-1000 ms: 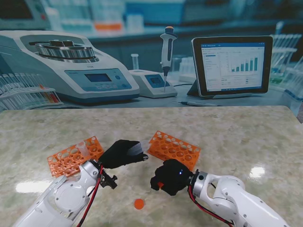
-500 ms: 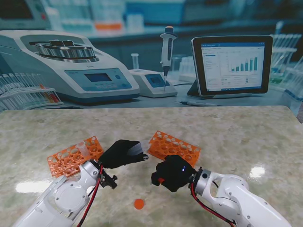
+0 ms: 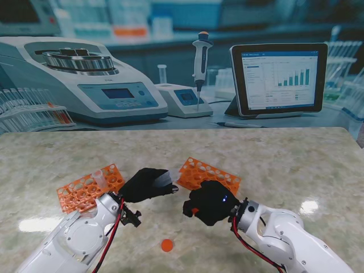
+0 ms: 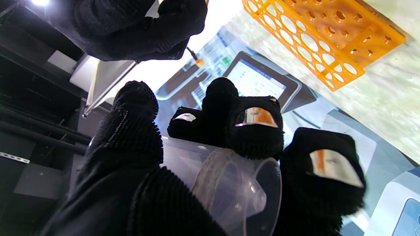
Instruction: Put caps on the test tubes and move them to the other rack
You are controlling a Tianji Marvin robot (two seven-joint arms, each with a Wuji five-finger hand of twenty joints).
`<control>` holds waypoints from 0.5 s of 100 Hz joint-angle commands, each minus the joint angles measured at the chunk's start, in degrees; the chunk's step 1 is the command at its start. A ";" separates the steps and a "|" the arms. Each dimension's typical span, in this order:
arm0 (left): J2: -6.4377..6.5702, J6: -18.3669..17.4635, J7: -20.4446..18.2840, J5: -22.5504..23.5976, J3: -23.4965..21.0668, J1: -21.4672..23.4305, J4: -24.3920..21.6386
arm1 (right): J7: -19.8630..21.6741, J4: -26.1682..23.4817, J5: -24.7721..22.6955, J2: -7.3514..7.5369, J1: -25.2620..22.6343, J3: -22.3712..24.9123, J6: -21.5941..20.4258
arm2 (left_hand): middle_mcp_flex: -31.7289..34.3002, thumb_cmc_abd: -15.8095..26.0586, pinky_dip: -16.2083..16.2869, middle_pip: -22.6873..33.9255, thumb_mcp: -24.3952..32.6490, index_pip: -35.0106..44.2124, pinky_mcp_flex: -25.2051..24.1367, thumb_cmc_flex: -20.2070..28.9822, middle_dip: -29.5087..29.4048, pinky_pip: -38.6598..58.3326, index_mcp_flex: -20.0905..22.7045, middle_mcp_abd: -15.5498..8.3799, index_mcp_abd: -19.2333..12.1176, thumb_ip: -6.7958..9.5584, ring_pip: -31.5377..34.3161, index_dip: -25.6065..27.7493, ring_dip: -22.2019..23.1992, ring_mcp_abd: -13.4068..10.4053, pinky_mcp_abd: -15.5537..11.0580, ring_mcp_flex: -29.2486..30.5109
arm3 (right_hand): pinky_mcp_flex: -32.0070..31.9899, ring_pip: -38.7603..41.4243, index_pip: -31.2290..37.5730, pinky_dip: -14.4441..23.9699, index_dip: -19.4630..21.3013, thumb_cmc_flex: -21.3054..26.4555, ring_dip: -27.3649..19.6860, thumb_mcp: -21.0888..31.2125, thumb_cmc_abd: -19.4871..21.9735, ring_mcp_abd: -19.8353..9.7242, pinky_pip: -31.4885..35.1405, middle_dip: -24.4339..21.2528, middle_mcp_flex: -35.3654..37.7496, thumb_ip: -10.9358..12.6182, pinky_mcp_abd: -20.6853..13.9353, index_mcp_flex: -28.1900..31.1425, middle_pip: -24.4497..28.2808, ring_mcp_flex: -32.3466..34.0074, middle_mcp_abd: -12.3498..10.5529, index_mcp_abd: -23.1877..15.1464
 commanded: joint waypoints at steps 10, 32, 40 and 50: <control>0.05 0.02 -0.32 -0.15 0.06 0.08 -0.08 | -0.82 -1.48 0.43 -0.38 -0.92 0.72 0.03 | 2.01 4.88 -1.75 0.77 2.59 5.60 1.69 1.48 -0.40 4.50 1.07 -5.11 0.04 0.97 0.34 3.78 0.40 -1.75 1.25 1.97 | 0.28 2.17 2.75 -0.32 1.31 9.83 -0.01 12.16 3.29 -1.49 1.59 1.51 7.50 4.74 0.87 2.48 8.01 1.47 -10.62 1.19; 0.08 -0.04 -0.48 -0.26 0.20 -0.04 -0.02 | -2.17 -2.40 1.21 -0.79 -1.96 2.09 0.33 | 1.99 4.81 -1.75 0.77 2.59 5.60 1.69 1.54 -0.39 4.50 1.04 -5.16 0.06 0.97 0.33 3.78 0.39 -1.73 1.25 1.94 | 0.36 2.29 2.84 -0.18 1.37 9.78 0.07 12.44 3.26 -1.60 1.80 1.51 7.62 4.82 0.87 2.63 8.08 1.65 -10.23 1.23; 0.09 -0.06 -0.55 -0.32 0.28 -0.10 0.02 | -2.68 -2.84 1.43 -0.93 -2.39 2.73 0.44 | 1.99 4.82 -1.75 0.77 2.58 5.59 1.69 1.52 -0.39 4.50 1.03 -5.18 0.02 0.96 0.31 3.78 0.39 -1.73 1.25 1.92 | 0.43 2.34 2.85 -0.13 1.38 9.83 0.12 12.51 3.19 -1.52 1.89 1.53 7.57 4.84 0.87 2.66 8.09 1.66 -9.98 1.27; 0.10 -0.11 -0.58 -0.34 0.31 -0.10 0.02 | -3.20 -3.29 2.24 -1.20 -2.92 3.47 0.41 | 1.99 4.88 -1.75 0.76 2.57 5.58 1.69 1.50 -0.39 4.50 1.03 -5.17 0.07 0.96 0.30 3.78 0.39 -1.72 1.25 1.91 | 0.41 2.34 2.83 -0.12 1.38 9.87 0.13 12.53 3.11 -1.52 1.88 1.53 7.53 4.84 0.90 2.62 8.08 1.67 -9.68 1.27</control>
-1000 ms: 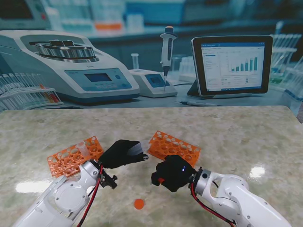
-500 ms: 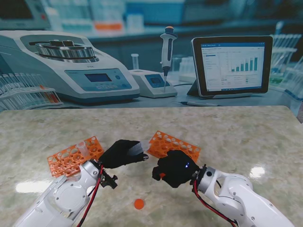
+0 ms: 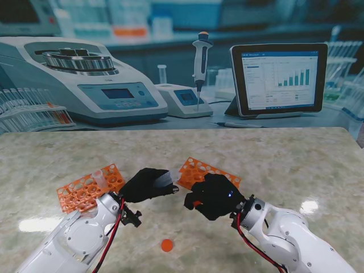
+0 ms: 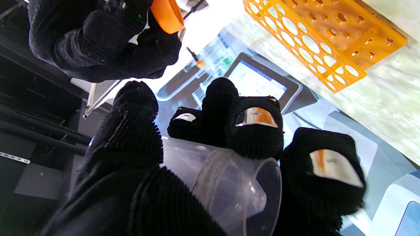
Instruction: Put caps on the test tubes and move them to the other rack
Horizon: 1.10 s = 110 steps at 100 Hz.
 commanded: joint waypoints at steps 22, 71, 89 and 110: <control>0.09 -0.08 -0.35 -0.12 0.19 0.01 -0.03 | -1.95 -1.43 1.69 -0.77 -1.45 1.72 0.48 | 1.99 4.82 -1.75 0.76 2.58 5.58 1.69 1.55 -0.38 4.50 1.04 -5.17 0.06 0.97 0.25 3.78 0.38 -1.71 1.24 1.86 | 0.45 2.38 2.60 0.01 1.31 9.78 0.19 12.60 3.31 -1.55 1.68 1.55 7.46 4.86 0.97 2.63 8.14 1.68 -10.20 1.29; 0.19 -0.39 -0.81 -0.40 0.43 -0.24 0.12 | -6.76 -2.64 3.51 -1.88 -2.21 3.48 1.61 | 1.82 4.85 -1.96 0.65 2.54 5.53 1.63 1.54 -0.39 4.06 0.95 -5.21 0.05 0.91 0.00 3.78 0.33 -1.57 1.55 1.60 | 0.52 2.43 2.58 0.18 1.30 9.82 0.26 12.67 3.32 -1.50 1.73 1.54 7.45 4.86 0.99 2.67 8.14 1.79 -10.16 1.32; 0.24 -0.56 -1.03 -0.54 0.47 -0.30 0.18 | -8.17 -2.60 4.77 -2.36 -2.04 3.54 2.28 | 1.77 4.87 -2.06 0.59 2.56 5.51 1.60 1.61 -0.41 3.88 0.94 -5.18 0.08 0.91 -0.11 3.77 0.30 -1.53 1.66 1.47 | 0.53 2.39 2.53 0.22 1.28 9.77 0.25 12.64 3.42 -1.54 1.72 1.52 7.44 4.84 0.96 2.60 8.13 1.78 -10.13 1.30; 0.28 -0.74 -1.24 -0.68 0.64 -0.42 0.27 | -9.37 -2.51 6.53 -2.94 -1.52 3.31 3.07 | 1.72 4.89 -2.17 0.55 2.48 5.49 1.58 1.52 -0.41 3.69 0.90 -5.20 0.01 0.86 -0.23 3.77 0.28 -1.43 1.80 1.35 | 0.56 2.38 2.53 0.27 1.26 9.79 0.25 12.59 3.45 -1.52 1.71 1.49 7.40 4.86 1.00 2.59 8.09 1.81 -10.15 1.29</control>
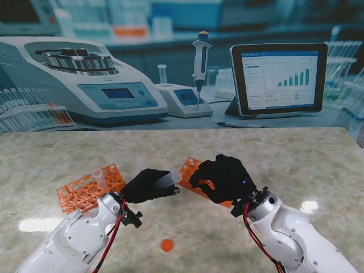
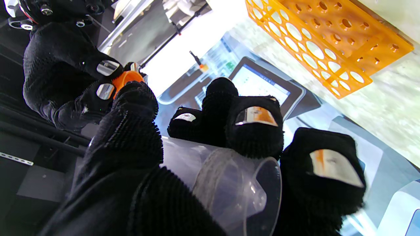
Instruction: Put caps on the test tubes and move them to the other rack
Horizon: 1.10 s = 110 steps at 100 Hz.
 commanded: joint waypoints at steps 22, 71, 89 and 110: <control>0.19 -0.38 -0.58 -0.23 0.13 0.05 -0.08 | -0.59 -0.07 2.58 -1.01 1.18 -1.00 1.45 | 1.68 4.97 -2.21 0.47 2.47 5.46 1.56 1.57 -0.43 3.57 0.89 -5.20 0.05 0.83 0.14 3.76 0.28 -1.42 1.80 1.29 | 0.31 2.41 1.96 0.39 1.19 9.80 0.32 12.55 3.52 -1.46 1.64 1.52 7.14 4.87 0.87 2.12 8.12 1.60 -10.61 1.48; 0.35 -1.38 -1.04 -0.43 0.06 0.20 -0.28 | 0.59 1.71 7.41 -1.90 4.23 -3.51 2.89 | 1.59 5.01 -2.44 0.34 2.36 5.44 1.51 1.57 -0.47 3.23 0.84 -5.22 -0.10 0.73 -0.02 3.76 0.26 -1.40 2.03 1.17 | 0.32 2.40 2.04 0.47 1.18 9.81 0.39 12.56 3.83 -1.35 1.60 1.54 7.21 4.92 0.87 2.15 8.16 1.59 -10.79 1.40; 0.40 -1.67 -1.09 -0.36 0.00 0.31 -0.39 | 1.14 2.47 8.42 -2.03 5.14 -4.16 3.15 | 1.54 5.03 -2.49 0.30 2.35 5.43 1.52 1.57 -0.47 3.20 0.77 -5.20 -0.14 0.71 -0.05 3.77 0.25 -1.42 2.10 1.15 | 0.31 2.43 2.07 0.44 1.19 9.91 0.43 12.54 3.73 -1.36 1.60 1.55 7.12 4.87 0.90 2.19 8.14 1.60 -10.23 1.48; 0.40 -1.75 -1.05 -0.28 0.08 0.39 -0.56 | 1.36 2.76 8.90 -2.10 5.72 -4.81 3.24 | 1.57 5.02 -2.52 0.29 2.33 5.43 1.52 1.58 -0.47 3.21 0.81 -5.32 -0.18 0.70 -0.05 3.77 0.26 -1.42 2.11 1.15 | 0.31 2.46 2.08 0.57 1.18 9.87 0.47 12.57 3.92 -1.38 1.67 1.54 7.16 4.89 0.99 2.18 8.16 1.62 -10.28 1.42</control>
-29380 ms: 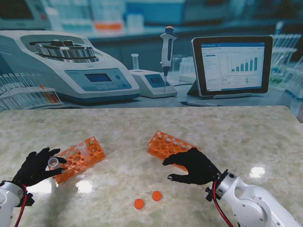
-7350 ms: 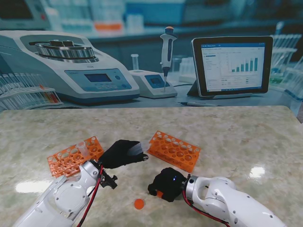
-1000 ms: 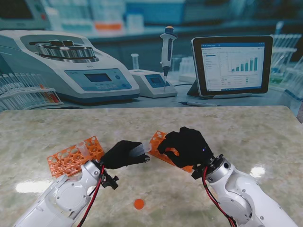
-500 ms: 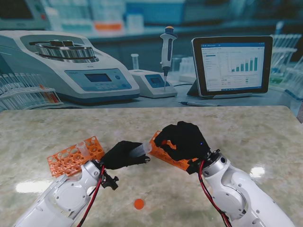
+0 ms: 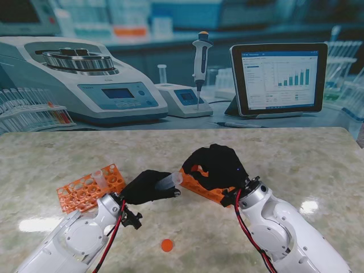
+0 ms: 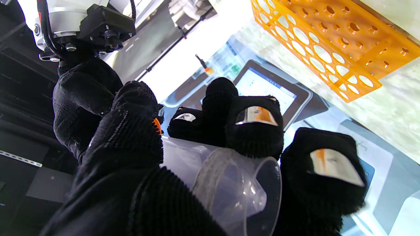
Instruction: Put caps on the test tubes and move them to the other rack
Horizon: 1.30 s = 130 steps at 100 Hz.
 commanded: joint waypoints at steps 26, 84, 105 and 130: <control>0.12 -0.08 -0.27 -0.01 0.15 0.29 -0.57 | 0.17 0.46 0.68 -0.49 0.56 -1.31 0.37 | 1.56 5.06 -1.93 0.29 2.31 5.42 1.50 1.56 -0.46 3.18 0.85 -5.29 -0.18 0.70 0.03 3.78 0.25 -1.43 1.75 1.12 | 0.29 2.49 2.05 0.76 1.16 9.82 0.49 12.55 4.05 -1.27 1.66 1.51 6.88 4.93 0.96 2.20 8.14 1.21 -10.70 1.45; 0.11 0.27 -0.20 0.09 0.07 0.56 -1.02 | -0.56 -0.50 0.28 -0.54 -0.07 -1.30 0.38 | 1.56 5.02 -2.02 0.24 2.27 5.40 1.50 1.57 -0.46 3.11 0.82 -5.23 -0.18 0.69 -0.02 3.81 0.25 -1.41 1.80 1.09 | 0.30 2.57 2.12 1.06 1.19 9.85 0.55 12.59 4.10 -1.28 1.61 1.57 6.93 4.94 0.91 2.28 8.24 1.26 -10.49 1.50; 0.09 0.42 -0.14 0.06 0.10 0.60 -1.09 | -1.56 -2.04 -0.79 -0.47 -1.72 -0.35 -0.37 | 1.56 5.01 -2.05 0.23 2.26 5.40 1.49 1.56 -0.47 3.08 0.82 -5.25 -0.17 0.69 -0.04 3.81 0.24 -1.39 1.82 1.07 | 0.35 2.59 2.12 1.14 1.19 9.84 0.57 12.55 4.10 -1.25 1.66 1.60 6.87 4.95 0.82 2.28 8.25 1.28 -10.32 1.47; 0.07 0.54 -0.14 -0.04 0.30 0.48 -1.02 | -3.15 -4.36 -2.44 -0.36 -4.05 -0.19 -1.47 | 1.48 4.99 -2.08 0.18 2.24 5.39 1.48 1.54 -0.48 3.06 0.81 -5.35 -0.21 0.69 -0.13 3.81 0.21 -1.40 1.84 0.99 | 0.42 2.60 2.08 1.30 1.19 9.79 0.57 12.55 4.18 -1.32 1.70 1.60 6.89 5.00 0.81 2.25 8.26 1.30 -10.39 1.32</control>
